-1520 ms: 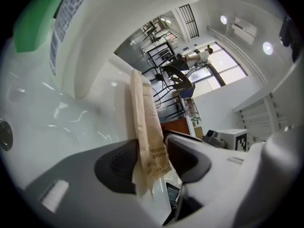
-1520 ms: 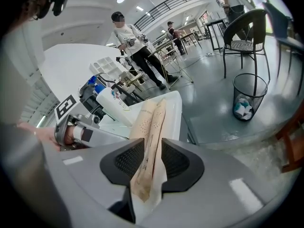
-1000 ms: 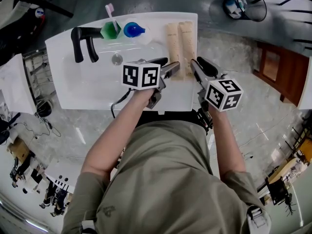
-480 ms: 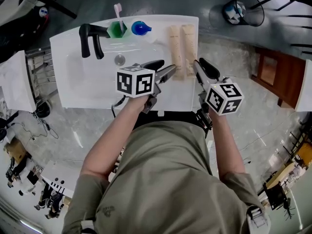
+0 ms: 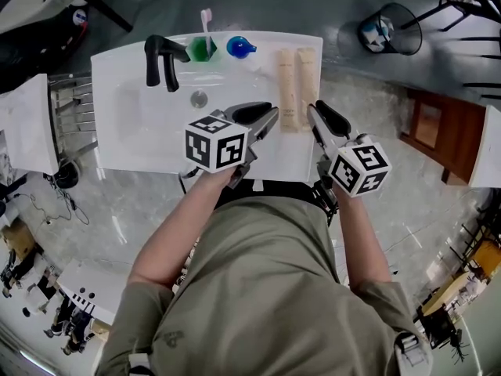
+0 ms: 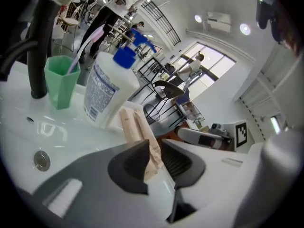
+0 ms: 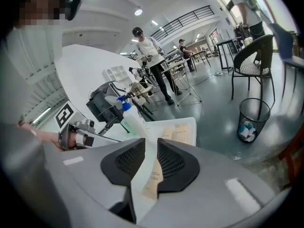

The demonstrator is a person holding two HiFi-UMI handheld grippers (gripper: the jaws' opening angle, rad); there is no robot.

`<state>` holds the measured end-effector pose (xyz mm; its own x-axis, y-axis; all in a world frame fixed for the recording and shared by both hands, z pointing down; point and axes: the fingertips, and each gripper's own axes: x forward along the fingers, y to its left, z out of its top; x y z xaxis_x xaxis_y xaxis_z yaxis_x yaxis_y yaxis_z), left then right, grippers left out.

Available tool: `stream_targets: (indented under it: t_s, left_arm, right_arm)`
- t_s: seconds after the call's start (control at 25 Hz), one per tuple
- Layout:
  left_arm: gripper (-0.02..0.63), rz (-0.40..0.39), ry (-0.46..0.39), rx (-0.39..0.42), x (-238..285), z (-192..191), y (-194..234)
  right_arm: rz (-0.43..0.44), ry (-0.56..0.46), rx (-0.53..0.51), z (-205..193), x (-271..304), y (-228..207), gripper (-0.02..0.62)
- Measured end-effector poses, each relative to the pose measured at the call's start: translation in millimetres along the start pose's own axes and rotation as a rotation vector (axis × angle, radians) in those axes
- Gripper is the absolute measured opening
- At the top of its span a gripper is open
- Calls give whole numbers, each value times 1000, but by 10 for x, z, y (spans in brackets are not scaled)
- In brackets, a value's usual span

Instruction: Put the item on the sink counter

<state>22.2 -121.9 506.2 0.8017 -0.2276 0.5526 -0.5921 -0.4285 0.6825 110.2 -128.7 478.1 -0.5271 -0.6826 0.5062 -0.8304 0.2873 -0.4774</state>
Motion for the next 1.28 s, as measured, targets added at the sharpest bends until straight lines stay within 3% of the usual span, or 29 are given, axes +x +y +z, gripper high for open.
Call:
stream_targets:
  t_s: [0.48,0.96,1.28]
  left_arm:
    - [6,10,-93,148,-320,191,-284]
    - [6,-10,-230,343,-744,491,-695]
    - [6,-11,-282,392,-935,616,-814]
  right_arm:
    - [73,-77,-72,312,-191,445,35]
    - [159,-150,-155,658,-372,970,12]
    - [195,-181,-219,821,-436,1192,12]
